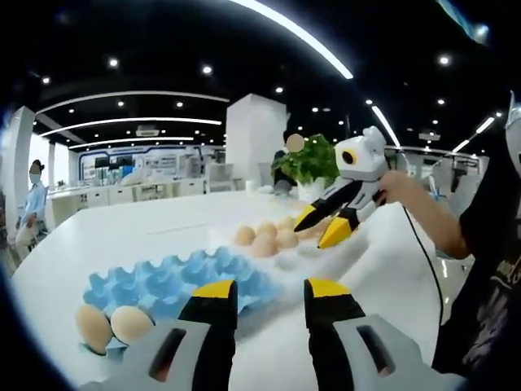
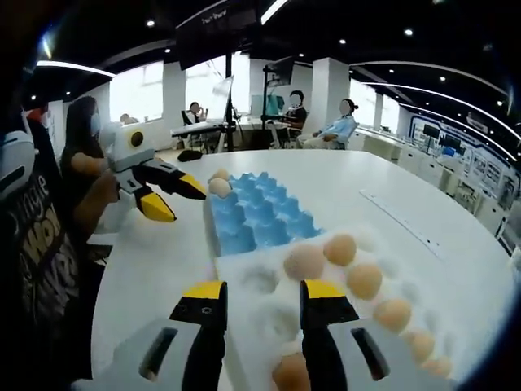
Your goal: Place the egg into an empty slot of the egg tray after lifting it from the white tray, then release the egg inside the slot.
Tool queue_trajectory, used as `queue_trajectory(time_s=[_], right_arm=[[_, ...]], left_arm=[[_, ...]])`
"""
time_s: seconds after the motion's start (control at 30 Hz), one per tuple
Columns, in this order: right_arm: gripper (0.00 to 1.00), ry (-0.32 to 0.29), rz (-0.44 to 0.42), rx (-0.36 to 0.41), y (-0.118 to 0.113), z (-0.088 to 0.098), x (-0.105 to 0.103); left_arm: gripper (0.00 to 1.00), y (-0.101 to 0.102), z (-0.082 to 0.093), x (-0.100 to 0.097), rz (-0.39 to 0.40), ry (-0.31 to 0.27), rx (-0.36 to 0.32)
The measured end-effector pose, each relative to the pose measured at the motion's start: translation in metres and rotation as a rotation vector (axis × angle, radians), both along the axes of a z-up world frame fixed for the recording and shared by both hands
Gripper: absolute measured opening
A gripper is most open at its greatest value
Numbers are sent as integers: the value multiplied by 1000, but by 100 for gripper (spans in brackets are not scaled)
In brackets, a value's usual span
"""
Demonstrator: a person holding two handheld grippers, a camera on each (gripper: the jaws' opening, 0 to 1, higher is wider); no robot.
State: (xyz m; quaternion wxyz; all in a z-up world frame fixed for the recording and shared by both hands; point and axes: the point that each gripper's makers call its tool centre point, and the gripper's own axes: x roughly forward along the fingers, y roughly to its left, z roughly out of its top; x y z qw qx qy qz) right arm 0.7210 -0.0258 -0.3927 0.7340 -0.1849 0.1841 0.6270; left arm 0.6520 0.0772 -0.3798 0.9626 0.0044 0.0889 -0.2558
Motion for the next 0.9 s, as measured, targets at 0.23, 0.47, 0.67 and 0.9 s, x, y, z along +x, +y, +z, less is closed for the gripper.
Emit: queue_trajectory(time_s=[0.23,0.47,0.67,0.9], right_arm=[[37,-3,-16,-21,-14,-7,2],[37,-3,-17,-82,-28,-20,-1],[36,-36,-10,-124,-41,-19,5],[37,-56,-3,-220,-59,-27,14]], left_arm=[[33,-6,0,-1,-3,-1,3],[33,-9,0,-2,-7,-1,5],[33,-7,1,-2,-8,-2,12],[33,-6,2,-1,-9,-6,12]])
